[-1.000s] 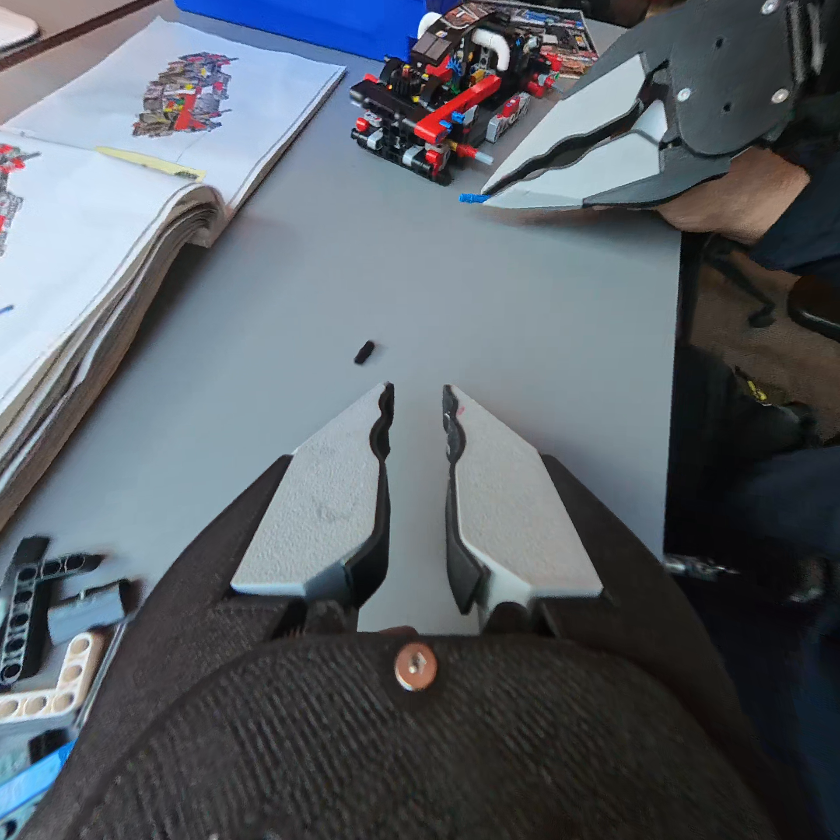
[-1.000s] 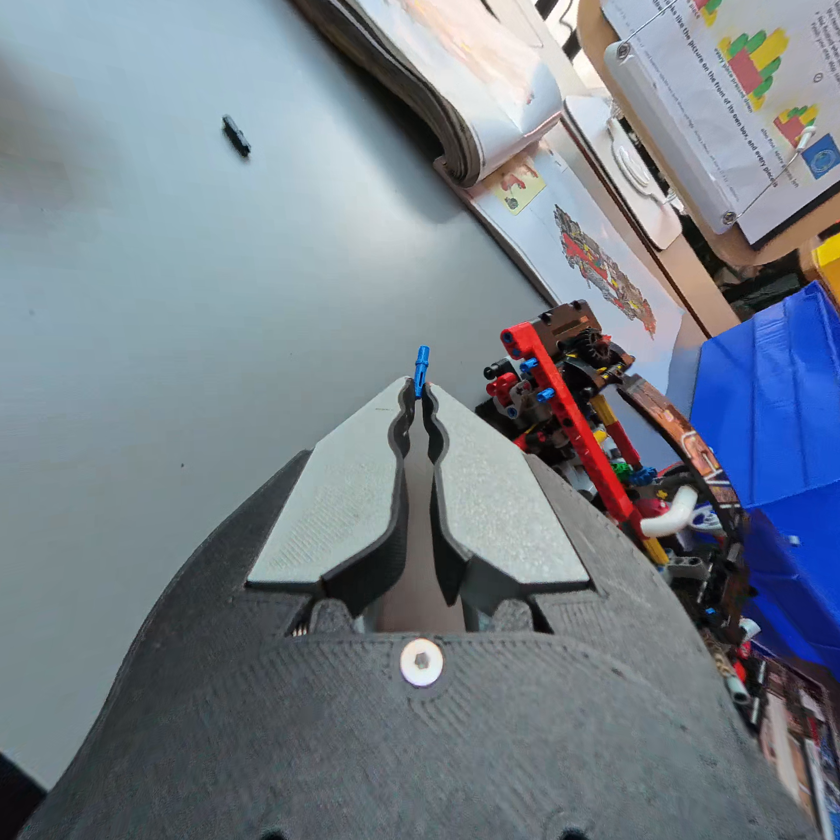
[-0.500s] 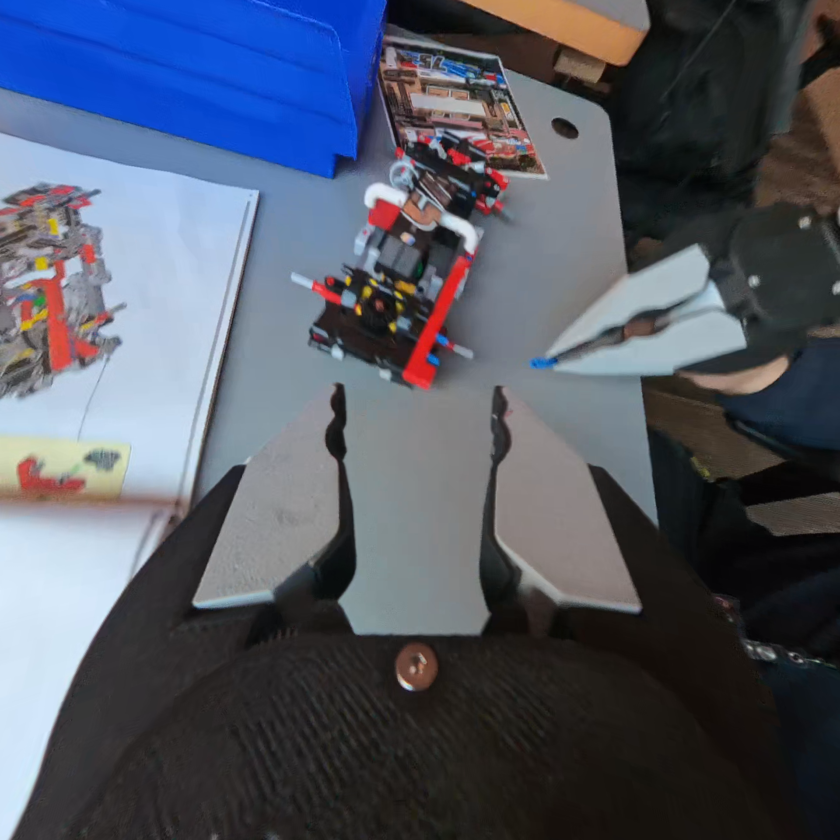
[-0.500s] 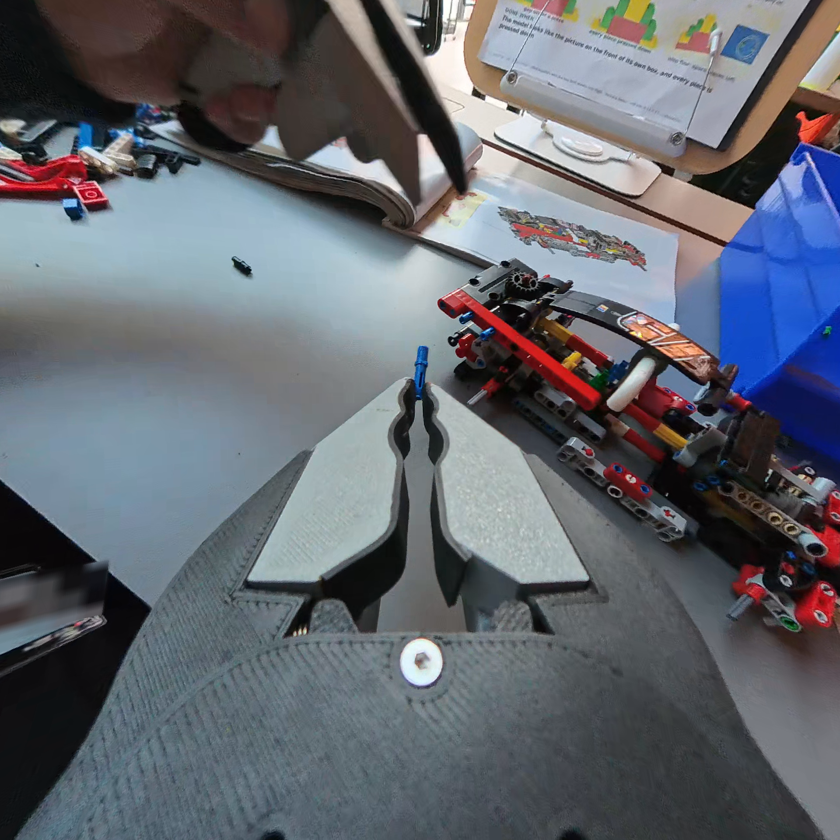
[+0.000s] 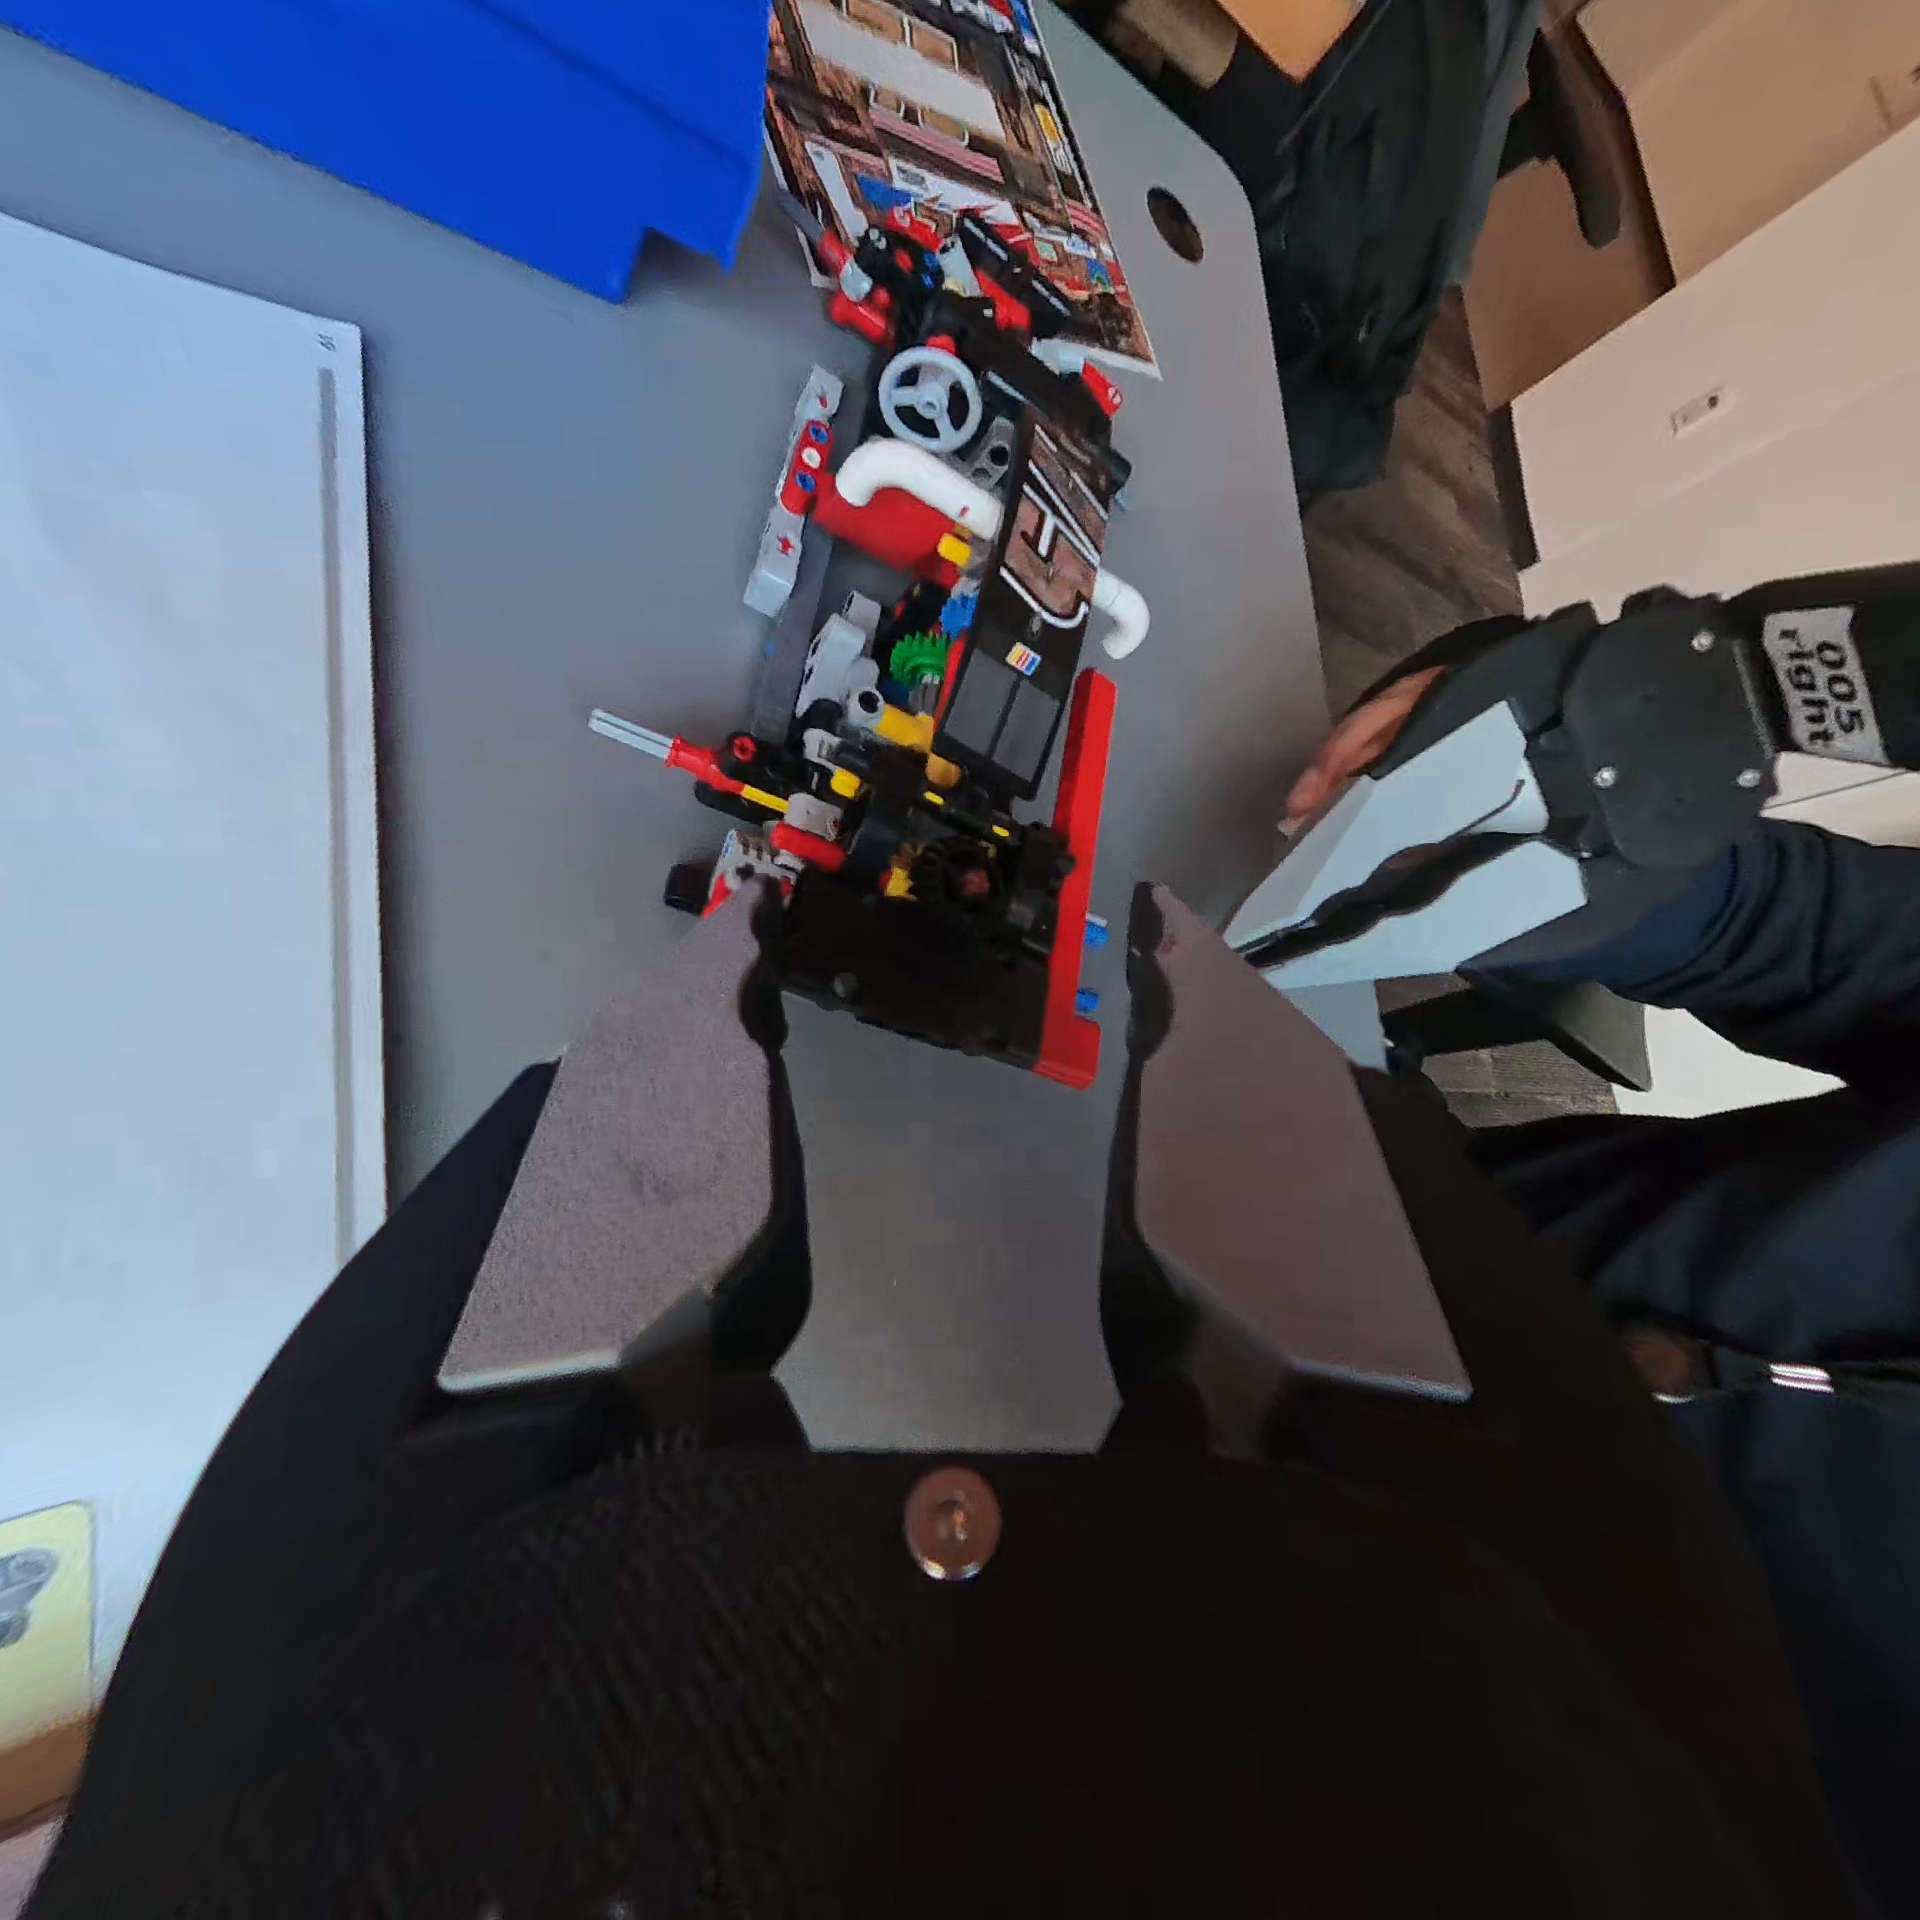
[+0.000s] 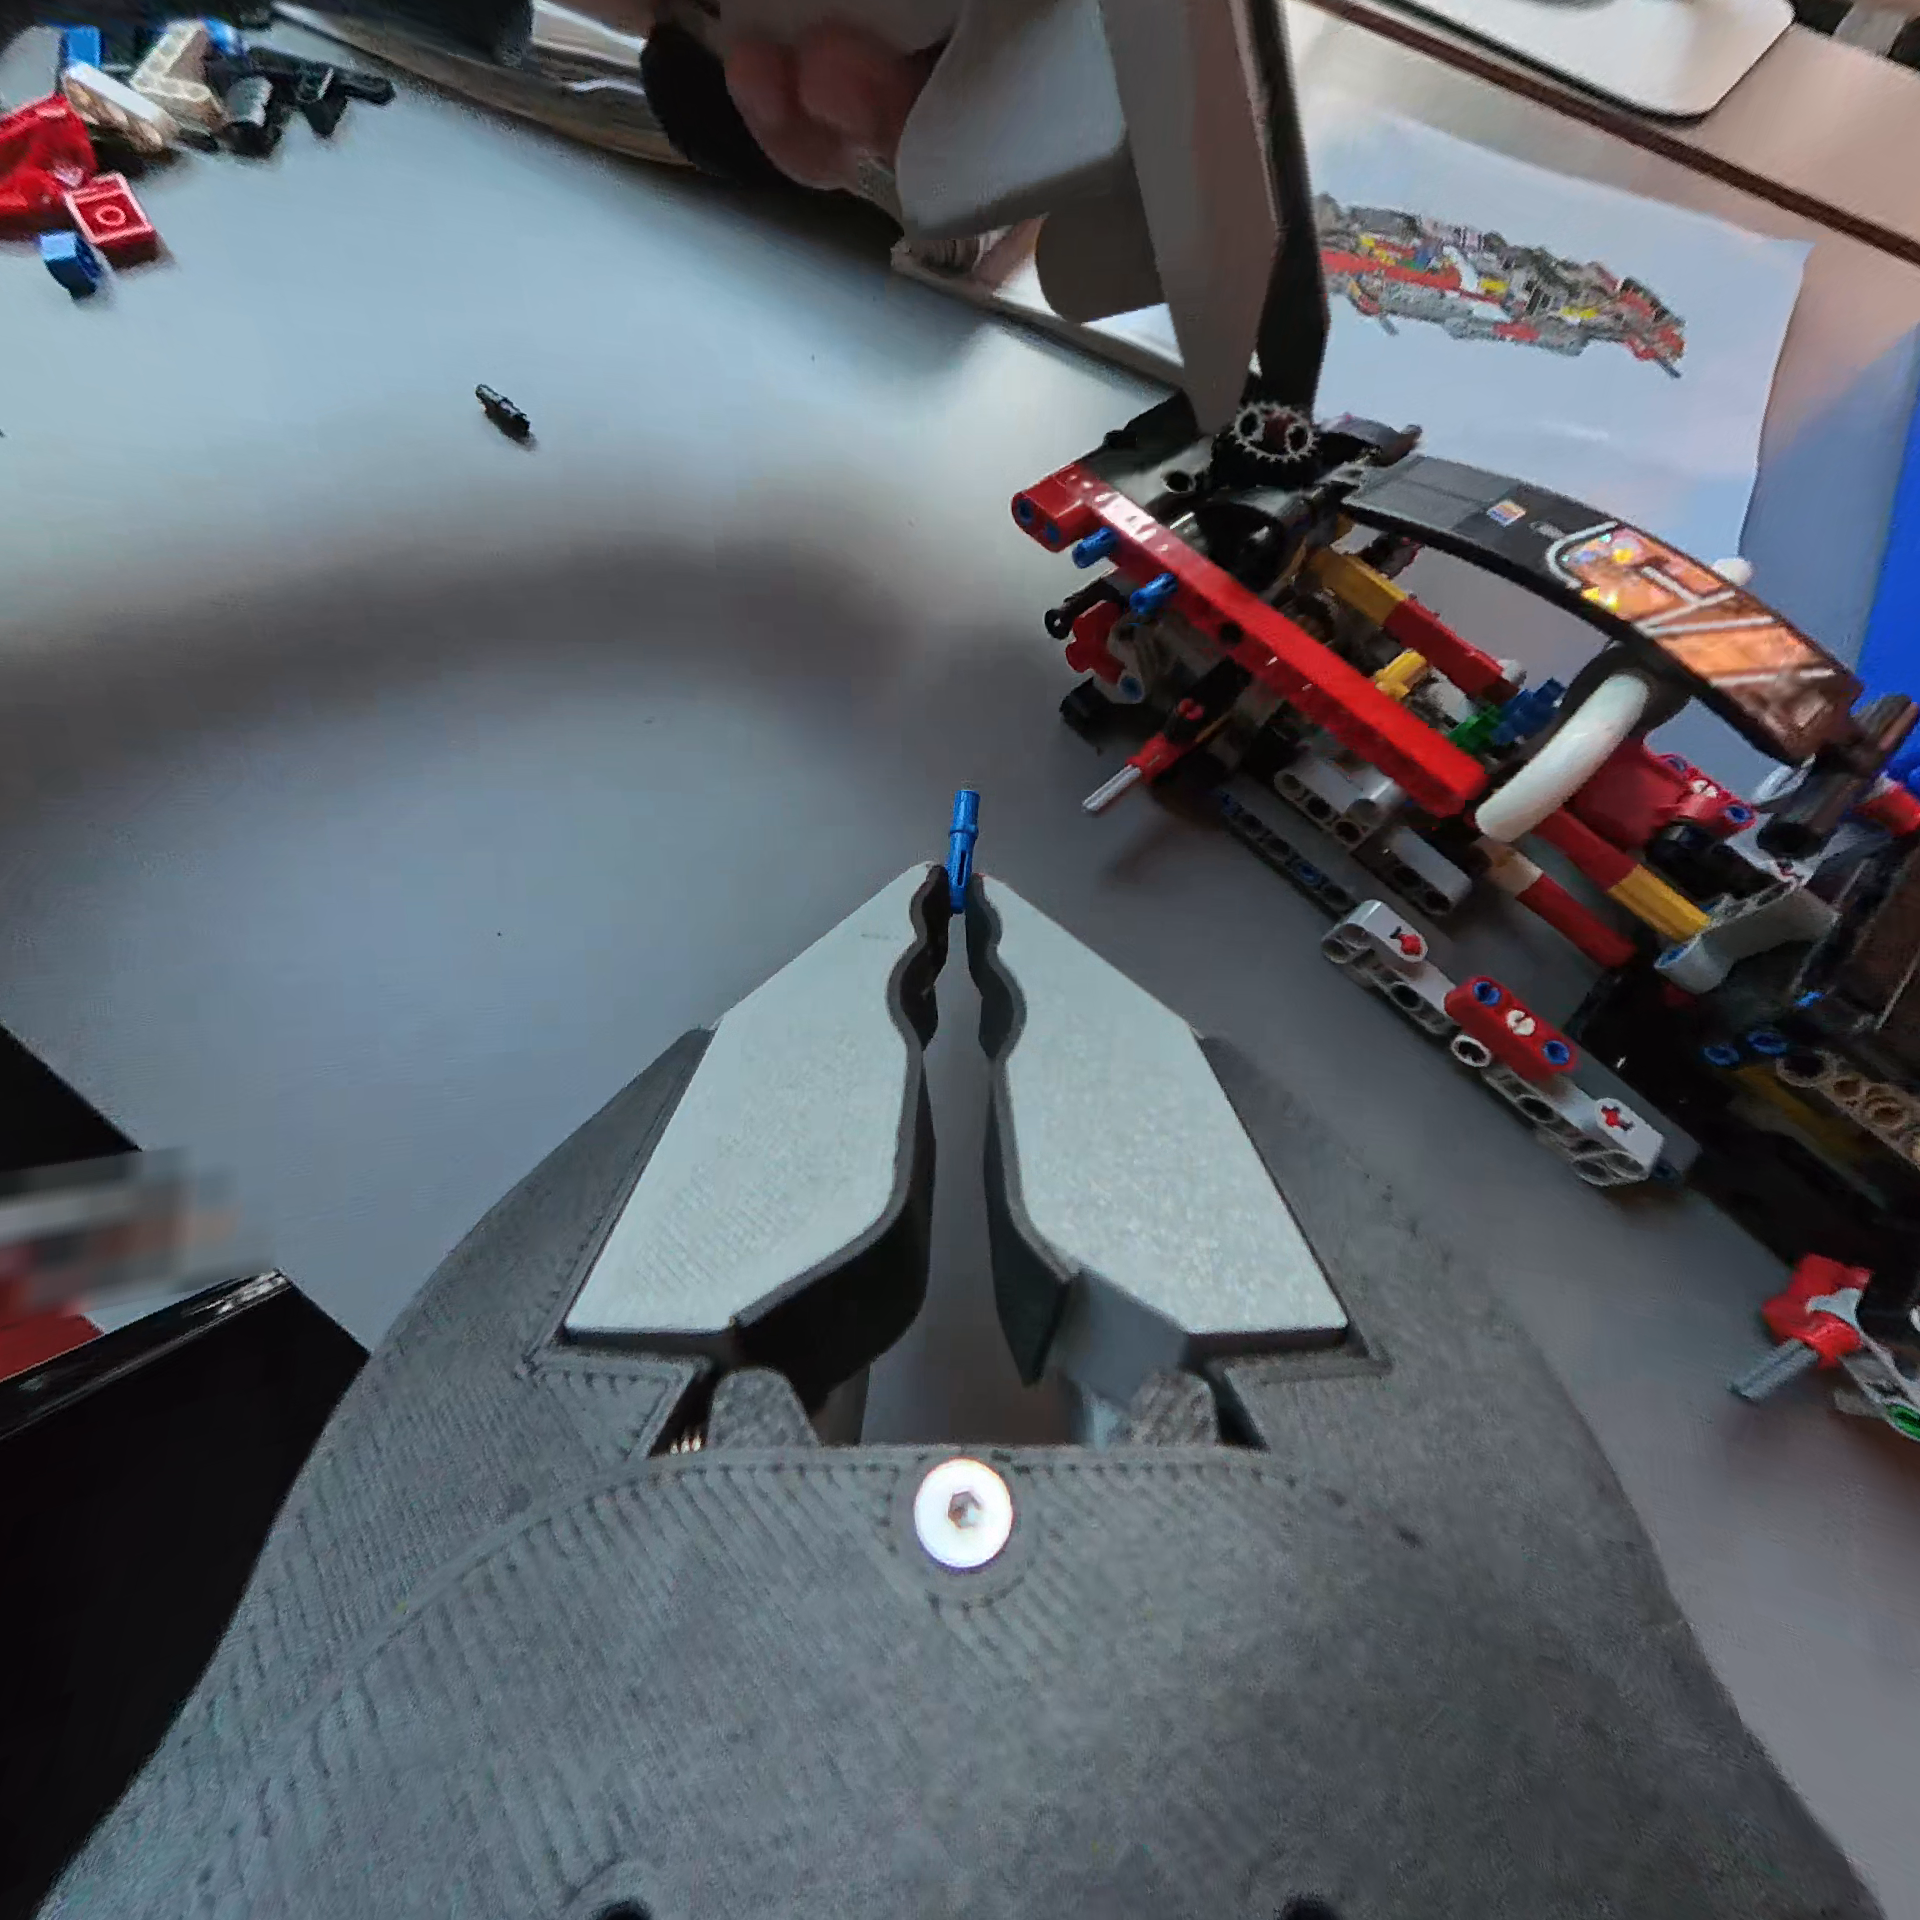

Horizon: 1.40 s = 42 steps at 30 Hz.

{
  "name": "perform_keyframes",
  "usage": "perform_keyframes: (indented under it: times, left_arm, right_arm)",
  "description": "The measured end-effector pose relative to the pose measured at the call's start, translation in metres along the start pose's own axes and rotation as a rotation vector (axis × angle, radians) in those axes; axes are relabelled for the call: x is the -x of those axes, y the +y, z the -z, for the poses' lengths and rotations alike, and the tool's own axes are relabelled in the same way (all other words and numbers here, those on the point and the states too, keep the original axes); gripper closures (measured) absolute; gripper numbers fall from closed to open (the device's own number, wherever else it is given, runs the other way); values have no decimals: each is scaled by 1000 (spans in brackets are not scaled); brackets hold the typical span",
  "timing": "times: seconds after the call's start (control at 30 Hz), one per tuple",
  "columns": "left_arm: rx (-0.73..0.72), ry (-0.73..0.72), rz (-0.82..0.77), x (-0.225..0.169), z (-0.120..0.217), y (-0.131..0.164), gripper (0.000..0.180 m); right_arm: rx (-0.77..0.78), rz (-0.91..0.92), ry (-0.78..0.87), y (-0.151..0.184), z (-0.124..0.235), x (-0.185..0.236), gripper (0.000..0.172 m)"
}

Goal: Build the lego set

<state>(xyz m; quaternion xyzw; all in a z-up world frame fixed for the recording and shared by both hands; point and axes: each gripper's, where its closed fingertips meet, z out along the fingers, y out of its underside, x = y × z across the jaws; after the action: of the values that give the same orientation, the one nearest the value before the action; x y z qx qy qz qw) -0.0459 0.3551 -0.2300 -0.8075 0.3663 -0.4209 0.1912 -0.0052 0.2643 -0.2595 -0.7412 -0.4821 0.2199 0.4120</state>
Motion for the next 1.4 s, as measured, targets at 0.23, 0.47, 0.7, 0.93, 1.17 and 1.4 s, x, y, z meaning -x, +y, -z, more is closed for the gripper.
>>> perform_keyframes:
  times: [0.23,0.47,0.7,0.93,1.17,1.4]
  left_arm:
    - [38,29,0,-15,-10,22,123]
    - [64,113,-50,-60,-23,50,124]
    - [23,28,-88,-72,-14,65,126]
    - [-95,-107,-171,-118,-3,71,125]
    - [-171,-248,-233,-130,-14,114,132]
    - [-178,-319,-265,-122,-16,133,138]
  right_arm:
    - [1,-14,17,7,8,-6,171]
    - [43,-92,-41,30,24,6,171]
    - [18,-93,-6,38,46,11,171]
    - [-20,-87,21,39,46,9,171]
    - [-20,-102,10,41,38,12,171]
    - [-33,-59,67,40,37,11,171]
